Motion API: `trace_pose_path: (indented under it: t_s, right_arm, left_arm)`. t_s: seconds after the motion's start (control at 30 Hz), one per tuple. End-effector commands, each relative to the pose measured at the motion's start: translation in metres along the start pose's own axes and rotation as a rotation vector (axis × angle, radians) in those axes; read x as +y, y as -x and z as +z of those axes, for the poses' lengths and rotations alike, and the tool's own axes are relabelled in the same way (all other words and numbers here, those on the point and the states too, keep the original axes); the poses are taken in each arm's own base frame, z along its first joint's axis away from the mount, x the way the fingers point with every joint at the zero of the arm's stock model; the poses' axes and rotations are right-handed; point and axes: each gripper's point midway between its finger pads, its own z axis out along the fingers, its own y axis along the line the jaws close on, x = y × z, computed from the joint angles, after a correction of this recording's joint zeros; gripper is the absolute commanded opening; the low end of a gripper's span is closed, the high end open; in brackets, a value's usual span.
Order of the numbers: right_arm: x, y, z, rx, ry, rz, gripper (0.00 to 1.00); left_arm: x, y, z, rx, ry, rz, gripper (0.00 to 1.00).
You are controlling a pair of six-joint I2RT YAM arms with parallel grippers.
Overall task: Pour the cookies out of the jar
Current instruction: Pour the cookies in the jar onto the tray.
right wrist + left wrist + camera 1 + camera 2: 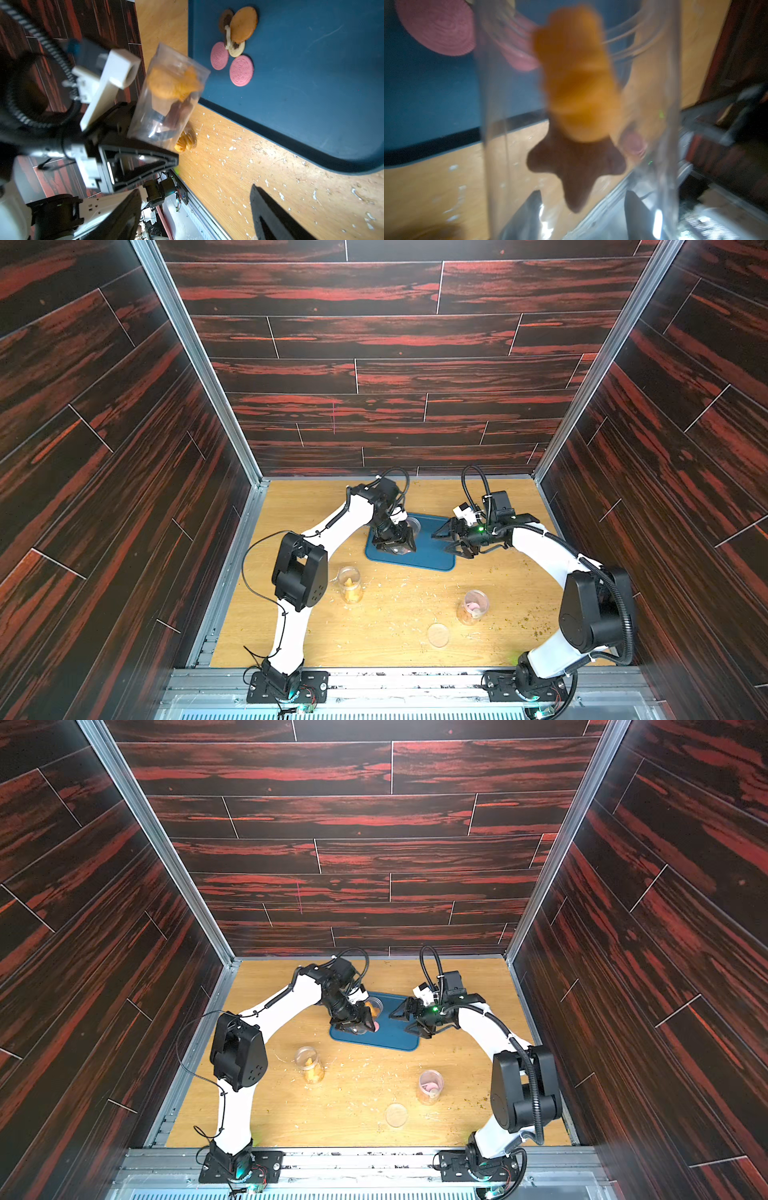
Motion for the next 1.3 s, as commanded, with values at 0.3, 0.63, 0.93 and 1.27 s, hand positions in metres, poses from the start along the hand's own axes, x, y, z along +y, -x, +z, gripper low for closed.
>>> trace_pose_path:
  t_s: [0.3, 0.63, 0.93, 1.27]
  right_arm:
    - [0.006, -0.002, -0.005, -0.052, 0.025, -0.028, 0.85]
    - [0.003, 0.001, -0.001, -0.064, 0.029, -0.011, 0.85]
    - [0.002, 0.003, 0.005, -0.077, 0.037, -0.005, 0.85]
    - [0.002, 0.001, 0.009, -0.078, 0.034, -0.007, 0.85]
  left_arm:
    - [-0.027, 0.033, -0.037, -0.123, -0.34, -0.293, 0.2]
    - [-0.033, 0.039, -0.037, -0.151, -0.459, -0.4, 0.21]
    - [-0.04, 0.046, -0.05, -0.214, -0.577, -0.533, 0.22]
    - [-0.052, 0.054, -0.054, -0.244, -0.768, -0.656, 0.22]
